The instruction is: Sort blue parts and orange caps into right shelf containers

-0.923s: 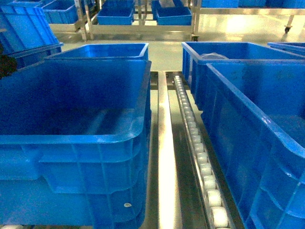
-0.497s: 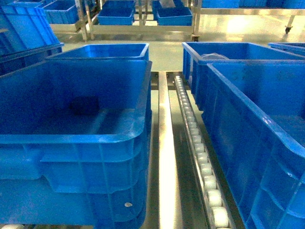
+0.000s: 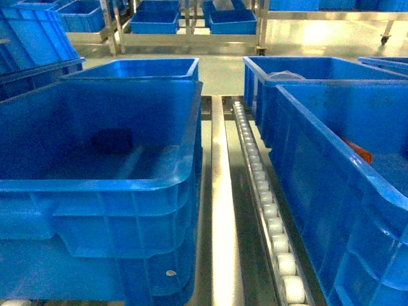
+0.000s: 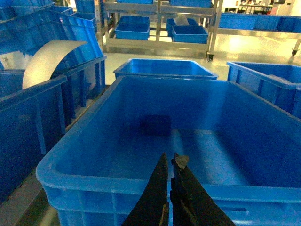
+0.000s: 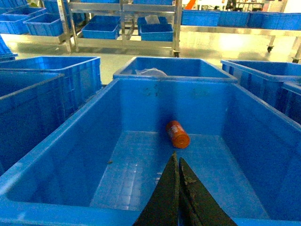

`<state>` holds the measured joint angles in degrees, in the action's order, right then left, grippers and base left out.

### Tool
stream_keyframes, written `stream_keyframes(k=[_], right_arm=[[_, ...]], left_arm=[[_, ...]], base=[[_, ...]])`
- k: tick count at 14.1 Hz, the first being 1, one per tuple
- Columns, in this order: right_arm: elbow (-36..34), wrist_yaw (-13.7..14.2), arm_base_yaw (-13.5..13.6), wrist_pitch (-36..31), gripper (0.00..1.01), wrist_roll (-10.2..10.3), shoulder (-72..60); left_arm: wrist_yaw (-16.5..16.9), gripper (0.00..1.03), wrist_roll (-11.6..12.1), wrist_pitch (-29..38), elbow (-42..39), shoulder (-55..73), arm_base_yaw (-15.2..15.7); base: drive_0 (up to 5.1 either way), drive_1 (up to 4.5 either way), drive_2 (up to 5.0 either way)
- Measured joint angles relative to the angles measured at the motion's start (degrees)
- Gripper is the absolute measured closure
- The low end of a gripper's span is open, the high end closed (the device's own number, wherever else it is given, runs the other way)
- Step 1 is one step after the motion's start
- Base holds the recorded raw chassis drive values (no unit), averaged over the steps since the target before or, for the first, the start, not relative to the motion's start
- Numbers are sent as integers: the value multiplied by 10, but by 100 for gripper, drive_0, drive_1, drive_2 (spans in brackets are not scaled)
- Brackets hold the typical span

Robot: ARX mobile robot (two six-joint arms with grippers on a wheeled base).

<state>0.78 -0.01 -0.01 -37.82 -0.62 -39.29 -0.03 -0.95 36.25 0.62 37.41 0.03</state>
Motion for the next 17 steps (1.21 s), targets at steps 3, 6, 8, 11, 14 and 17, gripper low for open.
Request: stream_keyframes(k=[3, 6, 8, 11, 14, 17], right_arm=[[0, 0, 0, 75, 100, 0, 83], [0, 0, 0, 141, 100, 0, 155], [0, 0, 0, 179, 100, 0, 195], [0, 0, 0, 224, 100, 0, 240], [0, 0, 0, 261, 100, 0, 276], [0, -1, 0, 360, 100, 0, 344]], left_arm=[[0, 101, 0, -73, 0, -79, 0], [0, 101, 0, -137, 0, -148, 0], [0, 101, 0, -174, 0, -186, 0], [0, 101, 0, -217, 0, -229, 0], [0, 101, 0, -251, 0, -264, 0], [1, 101, 0, -371, 0, -360, 0]], base=[[0, 0, 0], [0, 0, 0], [0, 0, 0], [0, 0, 0], [0, 0, 0], [0, 0, 0]])
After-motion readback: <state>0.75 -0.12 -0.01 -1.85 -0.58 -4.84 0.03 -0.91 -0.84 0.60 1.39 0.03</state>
